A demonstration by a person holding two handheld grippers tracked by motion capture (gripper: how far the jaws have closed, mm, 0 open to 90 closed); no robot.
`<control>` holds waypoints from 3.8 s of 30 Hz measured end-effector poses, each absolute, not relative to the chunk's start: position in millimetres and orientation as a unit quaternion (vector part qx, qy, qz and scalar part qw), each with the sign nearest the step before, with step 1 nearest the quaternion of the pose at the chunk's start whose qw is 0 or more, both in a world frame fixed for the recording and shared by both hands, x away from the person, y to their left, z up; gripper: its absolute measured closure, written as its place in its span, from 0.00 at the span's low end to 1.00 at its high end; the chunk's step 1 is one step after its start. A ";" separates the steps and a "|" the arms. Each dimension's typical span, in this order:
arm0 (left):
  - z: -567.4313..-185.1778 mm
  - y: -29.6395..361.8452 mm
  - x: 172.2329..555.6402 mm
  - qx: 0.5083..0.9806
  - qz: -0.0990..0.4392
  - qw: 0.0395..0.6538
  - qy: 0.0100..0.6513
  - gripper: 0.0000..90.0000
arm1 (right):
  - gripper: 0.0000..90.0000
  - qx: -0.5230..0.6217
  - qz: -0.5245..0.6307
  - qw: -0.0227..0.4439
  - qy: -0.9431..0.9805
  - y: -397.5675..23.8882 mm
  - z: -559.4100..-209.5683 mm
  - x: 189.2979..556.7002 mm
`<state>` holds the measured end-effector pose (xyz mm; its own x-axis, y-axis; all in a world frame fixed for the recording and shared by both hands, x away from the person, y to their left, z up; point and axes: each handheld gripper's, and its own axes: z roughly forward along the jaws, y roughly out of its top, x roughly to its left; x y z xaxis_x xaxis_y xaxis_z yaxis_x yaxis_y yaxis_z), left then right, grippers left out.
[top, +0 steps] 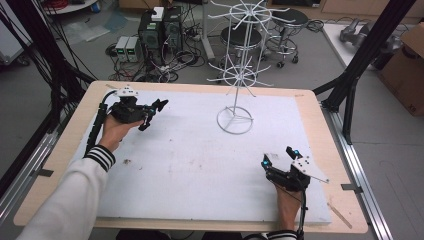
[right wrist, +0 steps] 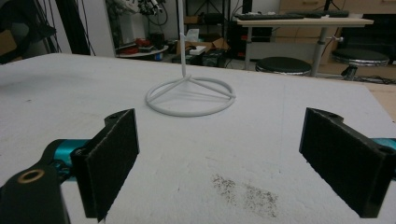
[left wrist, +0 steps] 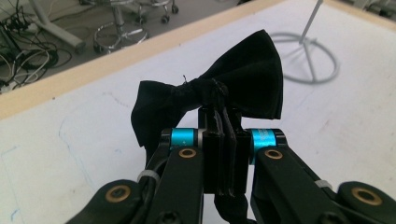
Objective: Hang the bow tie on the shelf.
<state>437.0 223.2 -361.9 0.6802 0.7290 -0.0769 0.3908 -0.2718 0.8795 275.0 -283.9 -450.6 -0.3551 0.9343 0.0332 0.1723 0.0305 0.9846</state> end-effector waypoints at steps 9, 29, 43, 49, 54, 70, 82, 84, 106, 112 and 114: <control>-343.1 222.4 433.5 0.761 0.181 0.508 0.361 0.97 | 0.12 0.443 0.536 0.355 0.625 -283.8 -450.5 274.9; -294.7 176.1 440.6 0.741 0.196 0.552 0.328 0.97 | 0.12 0.444 0.535 0.352 0.627 -283.0 -450.3 274.5; -276.7 147.5 447.9 0.724 0.203 0.574 0.324 0.97 | 0.12 0.442 0.534 0.354 0.628 -282.8 -450.4 274.6; -272.6 135.8 449.3 0.718 0.188 0.587 0.323 0.97 | 0.12 0.443 0.534 0.353 0.628 -282.8 -450.3 274.5; -269.1 124.7 450.4 0.723 0.189 0.583 0.318 0.97 | 0.12 0.442 0.534 0.353 0.628 -282.8 -450.3 274.6; -265.2 91.7 455.2 0.748 0.189 0.566 0.292 0.97 | 0.12 0.443 0.535 0.352 0.628 -283.3 -450.4 274.8; -260.1 74.6 458.8 0.752 0.187 0.567 0.278 0.97 | 0.12 0.443 0.536 0.352 0.627 -283.7 -450.4 275.0; -260.1 70.4 458.8 0.755 0.188 0.565 0.273 0.97 | 0.12 0.444 0.536 0.350 0.627 -283.6 -450.4 274.8; -276.7 48.4 461.3 0.772 0.171 0.554 0.259 0.97 | 0.12 0.442 0.536 0.353 0.627 -284.2 -450.3 275.1; -284.9 45.4 461.0 0.775 0.166 0.550 0.261 0.97 | 0.12 0.442 0.537 0.352 0.627 -284.3 -450.4 275.2; -288.1 45.2 461.1 0.779 0.163 0.547 0.259 0.97 | 0.12 0.443 0.537 0.351 0.626 -284.2 -450.5 275.2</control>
<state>461.1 45.2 -288.1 0.8130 0.5816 -0.0292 0.2251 -0.2676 0.9369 275.2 -284.2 -450.5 -0.3611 0.9319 0.0359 0.1766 0.0305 0.9838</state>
